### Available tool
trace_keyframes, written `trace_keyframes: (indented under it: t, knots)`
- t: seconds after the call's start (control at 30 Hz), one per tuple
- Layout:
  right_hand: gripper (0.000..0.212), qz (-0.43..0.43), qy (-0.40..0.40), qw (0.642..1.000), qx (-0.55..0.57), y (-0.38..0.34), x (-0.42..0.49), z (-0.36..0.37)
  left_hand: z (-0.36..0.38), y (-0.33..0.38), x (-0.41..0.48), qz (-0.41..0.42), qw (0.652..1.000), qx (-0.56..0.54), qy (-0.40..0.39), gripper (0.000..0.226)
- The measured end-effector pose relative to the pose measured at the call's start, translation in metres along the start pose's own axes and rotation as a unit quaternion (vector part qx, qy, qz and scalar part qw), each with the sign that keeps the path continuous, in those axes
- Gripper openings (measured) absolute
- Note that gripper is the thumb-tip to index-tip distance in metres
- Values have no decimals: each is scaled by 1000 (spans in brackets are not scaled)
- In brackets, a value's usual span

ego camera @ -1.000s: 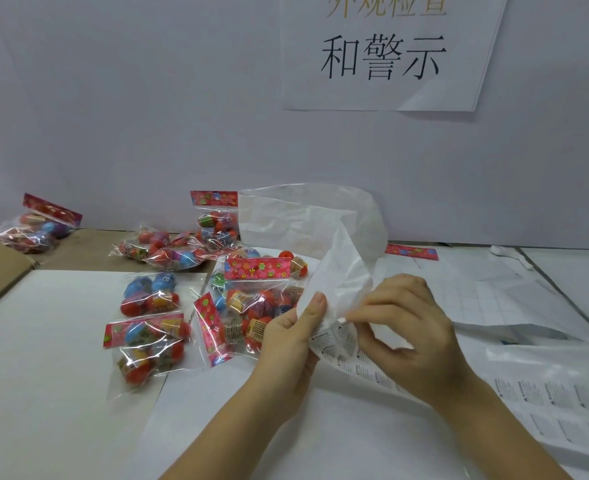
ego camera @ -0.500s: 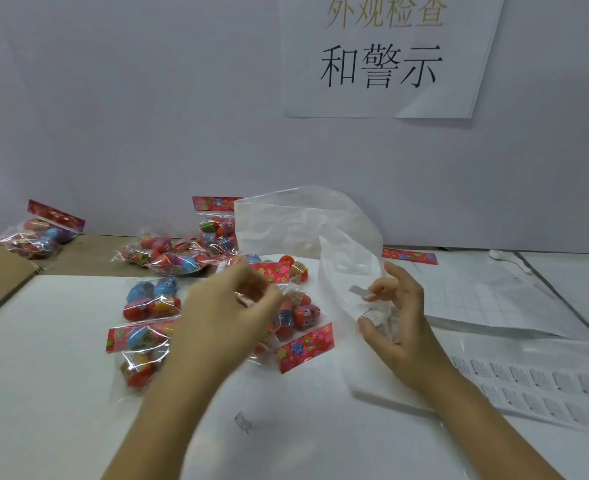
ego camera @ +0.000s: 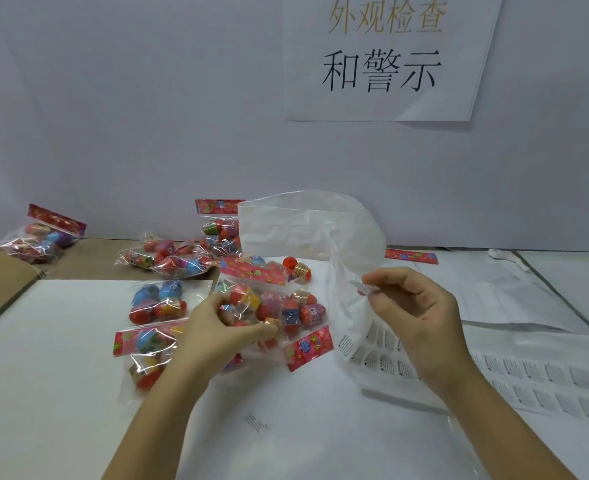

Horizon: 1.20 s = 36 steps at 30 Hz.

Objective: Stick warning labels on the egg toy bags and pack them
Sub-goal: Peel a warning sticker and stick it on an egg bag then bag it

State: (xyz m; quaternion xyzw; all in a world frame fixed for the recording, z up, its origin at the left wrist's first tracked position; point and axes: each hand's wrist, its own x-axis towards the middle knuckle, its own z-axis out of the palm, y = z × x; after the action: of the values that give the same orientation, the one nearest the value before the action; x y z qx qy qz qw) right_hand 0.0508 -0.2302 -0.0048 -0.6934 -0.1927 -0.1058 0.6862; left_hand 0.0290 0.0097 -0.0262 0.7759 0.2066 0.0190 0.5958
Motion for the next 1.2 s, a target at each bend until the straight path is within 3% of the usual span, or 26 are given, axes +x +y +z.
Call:
trace_keyframes:
  t: [0.17,0.37,0.5,0.6,0.7,0.9,1.03,1.2]
  knots:
    - [42,10,-37,998,47,-15,4,13,12,8,-5,37,972,-231,-15,58]
    - [42,28,-53,996,70,-22,25,27,15,17,-10,29,918,-393,-36,57]
    - [41,61,-100,992,42,-24,30,30,12,16,-12,62,929,-360,-53,72]
    - [38,99,-139,985,17,-21,28,34,15,16,-15,89,947,-306,-39,100]
    - [54,124,-136,983,12,-19,29,34,19,16,-19,111,955,-274,-13,122]
    - [85,128,-108,986,-22,-17,28,34,21,13,-17,112,953,-280,-17,120]
    - [90,122,-96,988,-19,-15,28,35,22,13,-18,121,955,-270,-28,133]
    - [93,122,-99,987,-29,-14,28,36,25,12,-16,125,957,-263,-10,129]
